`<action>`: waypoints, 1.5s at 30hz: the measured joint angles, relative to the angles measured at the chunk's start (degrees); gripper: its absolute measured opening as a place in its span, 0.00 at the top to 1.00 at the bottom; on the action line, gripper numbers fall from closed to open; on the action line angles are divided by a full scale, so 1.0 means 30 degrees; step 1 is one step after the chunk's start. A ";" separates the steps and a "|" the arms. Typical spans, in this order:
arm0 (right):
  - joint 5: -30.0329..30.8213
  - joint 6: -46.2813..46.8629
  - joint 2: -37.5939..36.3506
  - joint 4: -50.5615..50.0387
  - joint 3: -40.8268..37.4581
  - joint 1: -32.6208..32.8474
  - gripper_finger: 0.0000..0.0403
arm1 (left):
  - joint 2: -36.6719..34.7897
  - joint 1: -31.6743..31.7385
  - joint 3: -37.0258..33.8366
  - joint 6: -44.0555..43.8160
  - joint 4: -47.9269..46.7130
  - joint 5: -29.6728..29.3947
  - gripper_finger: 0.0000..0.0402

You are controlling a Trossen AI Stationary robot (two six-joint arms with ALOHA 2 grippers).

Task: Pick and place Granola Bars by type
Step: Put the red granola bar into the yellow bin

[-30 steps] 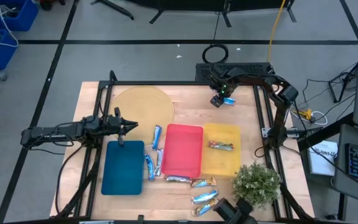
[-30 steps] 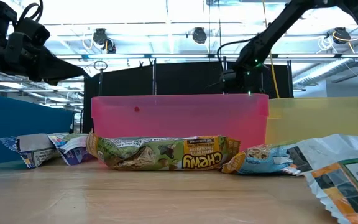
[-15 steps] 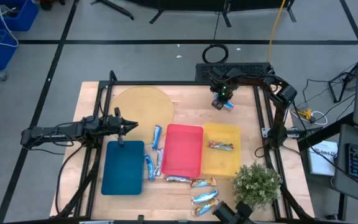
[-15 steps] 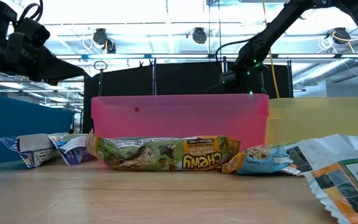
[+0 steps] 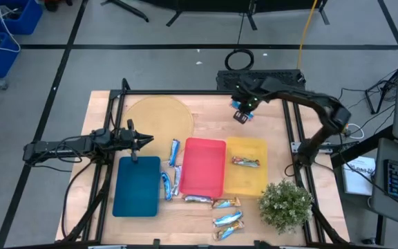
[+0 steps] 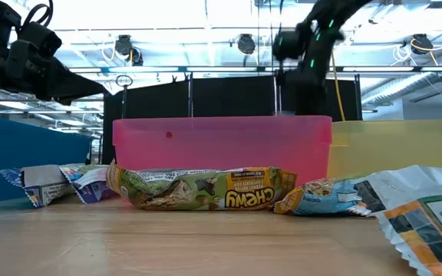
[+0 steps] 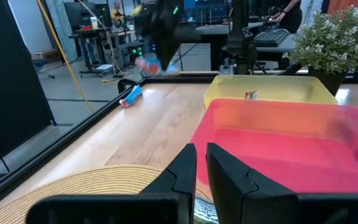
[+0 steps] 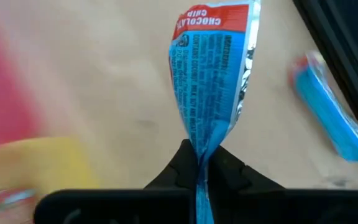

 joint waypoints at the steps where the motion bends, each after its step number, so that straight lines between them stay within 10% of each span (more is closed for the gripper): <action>1: -0.0641 0.0432 -0.0685 -0.0018 0.0000 0.0418 0.99 | -0.0006 0.0000 0.0000 0.0000 0.0000 0.0000 0.88; 14: -0.3713 0.8017 -0.5172 -0.3580 -0.1039 0.7423 0.99 | 0.0001 0.0000 0.0000 -0.0087 0.0015 0.0000 0.88; 22: -0.7238 1.1920 -0.4928 0.1924 -0.6304 1.0350 0.99 | -0.0006 0.0000 -0.0007 -0.0138 0.0154 0.0000 0.88; 45: -0.8407 1.3091 -0.4935 0.7930 -1.1409 0.9670 0.96 | -0.0006 0.0000 -0.0007 0.0156 0.0189 0.0000 0.88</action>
